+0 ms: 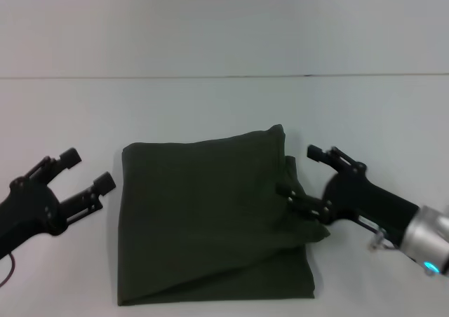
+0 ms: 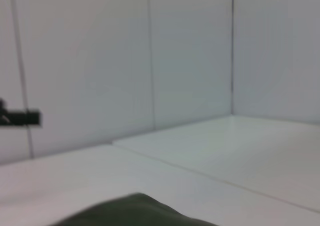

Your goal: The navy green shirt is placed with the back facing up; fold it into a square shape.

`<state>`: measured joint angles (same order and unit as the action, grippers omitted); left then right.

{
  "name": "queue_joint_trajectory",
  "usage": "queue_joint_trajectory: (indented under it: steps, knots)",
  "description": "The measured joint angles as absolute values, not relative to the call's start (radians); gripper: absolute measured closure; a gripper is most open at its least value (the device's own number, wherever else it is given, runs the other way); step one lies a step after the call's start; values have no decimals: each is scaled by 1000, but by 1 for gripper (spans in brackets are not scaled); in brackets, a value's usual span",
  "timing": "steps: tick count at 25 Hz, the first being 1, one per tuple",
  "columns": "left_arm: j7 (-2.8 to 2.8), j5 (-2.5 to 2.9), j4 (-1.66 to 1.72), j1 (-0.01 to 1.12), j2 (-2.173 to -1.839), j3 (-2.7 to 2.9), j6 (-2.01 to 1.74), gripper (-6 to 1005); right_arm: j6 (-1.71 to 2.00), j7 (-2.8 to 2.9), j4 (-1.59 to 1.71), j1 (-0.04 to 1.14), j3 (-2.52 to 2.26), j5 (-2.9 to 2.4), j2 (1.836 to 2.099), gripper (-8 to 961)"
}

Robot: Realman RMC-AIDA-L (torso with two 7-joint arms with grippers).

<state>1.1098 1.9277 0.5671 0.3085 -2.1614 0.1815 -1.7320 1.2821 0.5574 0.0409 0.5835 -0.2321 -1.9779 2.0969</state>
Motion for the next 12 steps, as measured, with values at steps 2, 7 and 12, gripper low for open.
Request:
queue_joint_trajectory:
  steps: [2, 7, 12]
  knots:
    - [1144, 1988, 604, 307, -2155, 185, -1752, 47, 1383, 557, 66, 518, -270, -1986, 2094, 6]
    - [1137, 2112, 641, 299, -2152, 182, -1768, 47, 1415, 545, 74, 452, -341, -1988, 2093, 6]
    - [1018, 2191, 656, 273, -2161, 182, -1771, 47, 1448, 496, 72, 380, -373, -1988, 2095, 6]
